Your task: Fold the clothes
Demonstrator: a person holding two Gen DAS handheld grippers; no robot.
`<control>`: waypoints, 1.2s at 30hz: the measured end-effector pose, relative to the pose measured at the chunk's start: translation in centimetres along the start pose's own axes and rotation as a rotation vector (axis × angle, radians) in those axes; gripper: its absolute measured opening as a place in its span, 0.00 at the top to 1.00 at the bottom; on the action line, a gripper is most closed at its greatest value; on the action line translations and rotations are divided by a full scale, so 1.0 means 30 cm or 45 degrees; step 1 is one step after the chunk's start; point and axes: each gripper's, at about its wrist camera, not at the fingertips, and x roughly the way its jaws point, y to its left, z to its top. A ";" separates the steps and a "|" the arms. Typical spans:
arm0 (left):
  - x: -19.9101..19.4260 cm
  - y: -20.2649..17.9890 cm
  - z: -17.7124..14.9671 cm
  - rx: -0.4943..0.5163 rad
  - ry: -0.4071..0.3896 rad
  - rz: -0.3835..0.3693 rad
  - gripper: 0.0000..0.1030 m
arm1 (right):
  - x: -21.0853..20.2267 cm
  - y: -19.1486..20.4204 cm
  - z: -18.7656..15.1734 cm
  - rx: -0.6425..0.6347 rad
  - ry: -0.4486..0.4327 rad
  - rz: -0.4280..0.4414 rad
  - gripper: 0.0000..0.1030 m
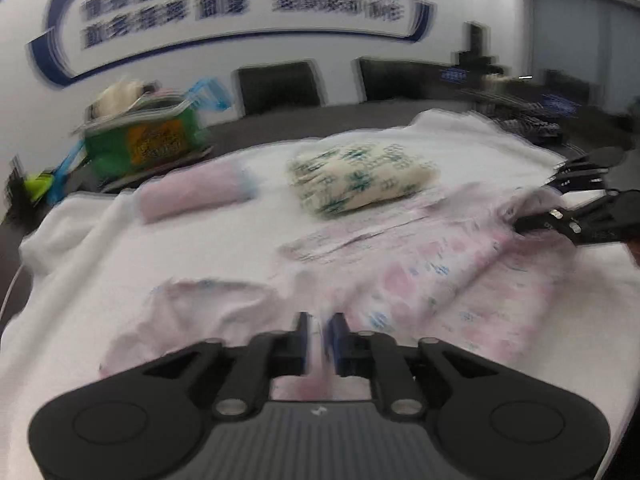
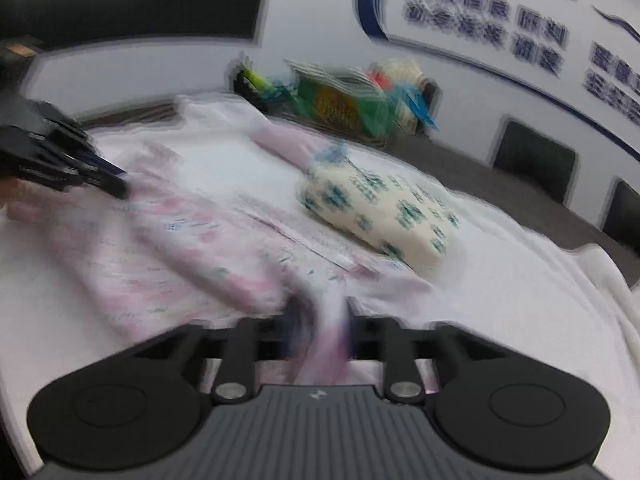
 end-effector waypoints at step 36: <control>-0.057 -0.177 -0.223 0.439 0.009 -0.027 0.44 | -0.056 0.106 -0.218 -0.257 0.103 -0.068 0.31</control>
